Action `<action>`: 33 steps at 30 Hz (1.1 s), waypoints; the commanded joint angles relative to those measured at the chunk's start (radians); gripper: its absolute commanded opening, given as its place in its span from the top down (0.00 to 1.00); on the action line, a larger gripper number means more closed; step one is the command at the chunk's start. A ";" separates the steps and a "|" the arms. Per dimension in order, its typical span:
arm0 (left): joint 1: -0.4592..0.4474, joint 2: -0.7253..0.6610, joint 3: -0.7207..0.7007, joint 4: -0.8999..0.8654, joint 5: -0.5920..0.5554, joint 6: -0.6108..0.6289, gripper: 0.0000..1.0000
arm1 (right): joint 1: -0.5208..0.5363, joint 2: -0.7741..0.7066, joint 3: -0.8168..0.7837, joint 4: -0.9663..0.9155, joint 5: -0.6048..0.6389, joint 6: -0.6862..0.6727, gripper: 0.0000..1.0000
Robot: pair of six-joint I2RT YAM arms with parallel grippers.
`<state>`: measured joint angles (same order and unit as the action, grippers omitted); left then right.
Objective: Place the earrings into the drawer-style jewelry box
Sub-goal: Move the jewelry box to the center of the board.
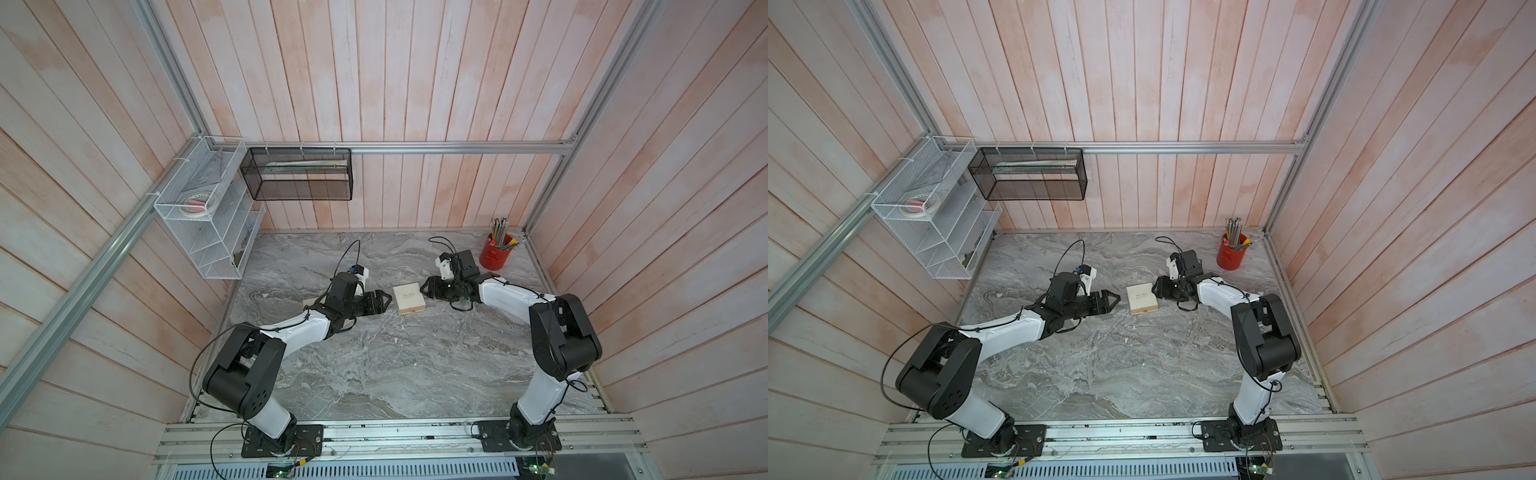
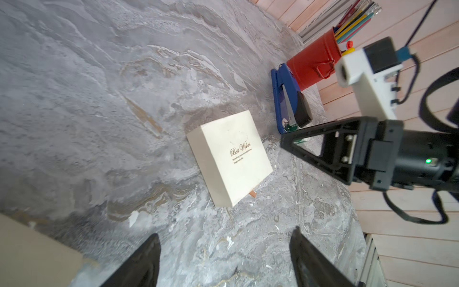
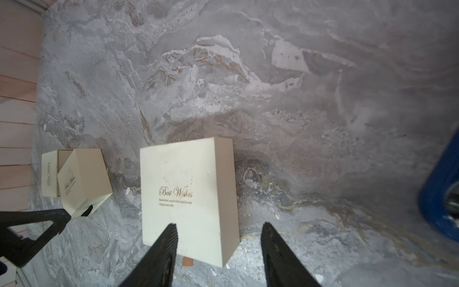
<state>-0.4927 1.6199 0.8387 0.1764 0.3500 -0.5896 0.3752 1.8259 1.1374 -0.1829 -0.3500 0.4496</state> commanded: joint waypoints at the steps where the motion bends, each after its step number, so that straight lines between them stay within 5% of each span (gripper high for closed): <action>1: 0.000 0.019 0.025 0.041 0.022 -0.016 0.18 | 0.001 0.060 0.054 -0.017 -0.059 -0.003 0.48; 13: 0.096 -0.161 -0.207 0.033 -0.017 -0.068 0.18 | 0.105 0.202 0.215 -0.110 -0.067 -0.123 0.65; 24: 0.119 -0.273 -0.210 -0.077 -0.051 0.008 0.18 | 0.185 0.355 0.424 -0.172 -0.089 -0.229 0.63; 33: 0.153 -0.145 -0.064 -0.101 -0.019 0.088 0.22 | 0.183 0.276 0.404 -0.107 -0.023 -0.206 0.54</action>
<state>-0.3511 1.4307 0.6949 0.0875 0.3168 -0.5667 0.5587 2.1685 1.5734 -0.3054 -0.4202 0.2462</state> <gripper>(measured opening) 0.788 0.455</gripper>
